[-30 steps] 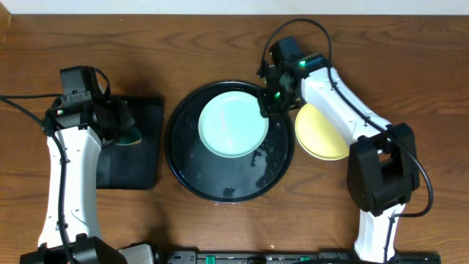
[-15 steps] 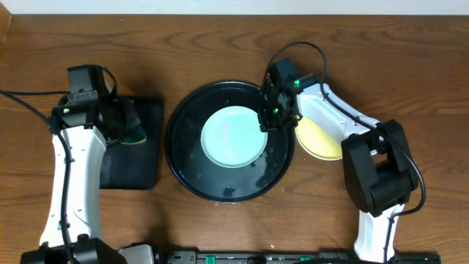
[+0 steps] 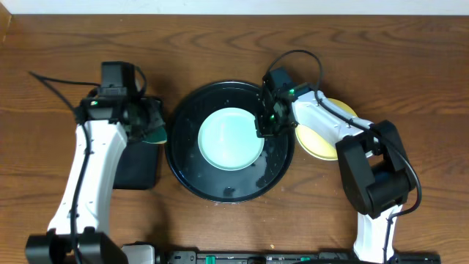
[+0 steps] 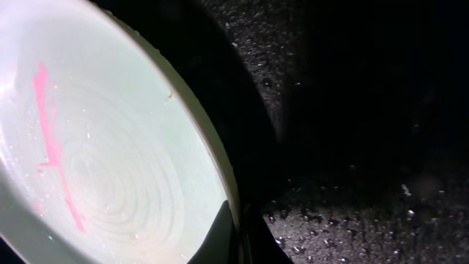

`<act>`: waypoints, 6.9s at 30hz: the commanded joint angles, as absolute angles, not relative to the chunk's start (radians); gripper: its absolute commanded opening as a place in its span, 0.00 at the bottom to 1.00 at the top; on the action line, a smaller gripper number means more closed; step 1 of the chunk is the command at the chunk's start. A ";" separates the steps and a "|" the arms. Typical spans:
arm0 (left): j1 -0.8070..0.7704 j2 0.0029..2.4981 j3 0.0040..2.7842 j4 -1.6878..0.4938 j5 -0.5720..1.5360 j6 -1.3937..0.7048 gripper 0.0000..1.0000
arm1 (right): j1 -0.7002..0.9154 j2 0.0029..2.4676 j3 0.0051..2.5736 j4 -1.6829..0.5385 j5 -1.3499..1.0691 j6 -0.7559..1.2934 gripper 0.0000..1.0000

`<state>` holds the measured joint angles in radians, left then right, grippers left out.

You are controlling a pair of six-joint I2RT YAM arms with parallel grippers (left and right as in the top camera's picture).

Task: Clean dirty plates on tray and stack at the side
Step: 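Scrub the pale green plate with the sponge in the left gripper, then retract left gripper with sponge over the black rectangular tray, then lift the pale green plate with the right gripper onto the plate stack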

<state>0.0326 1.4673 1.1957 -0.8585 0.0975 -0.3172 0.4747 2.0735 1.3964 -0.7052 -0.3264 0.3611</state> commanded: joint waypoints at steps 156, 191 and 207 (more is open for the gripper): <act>0.108 1.588 1.395 -1.069 0.015 -0.255 0.08 | 1.081 1.627 1.394 -0.919 1.320 0.348 0.01; 0.109 1.588 1.395 -1.034 -0.054 -0.234 0.08 | 0.120 1.556 1.321 -0.958 0.054 0.316 0.01; 0.109 1.663 1.393 -0.971 -0.148 -0.103 0.07 | -0.032 1.558 1.001 -0.646 -0.016 0.272 0.37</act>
<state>0.1047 1.6363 1.3891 -0.9802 -0.0967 -0.1547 -0.0315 1.5661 1.0069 -0.6556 0.0067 0.2924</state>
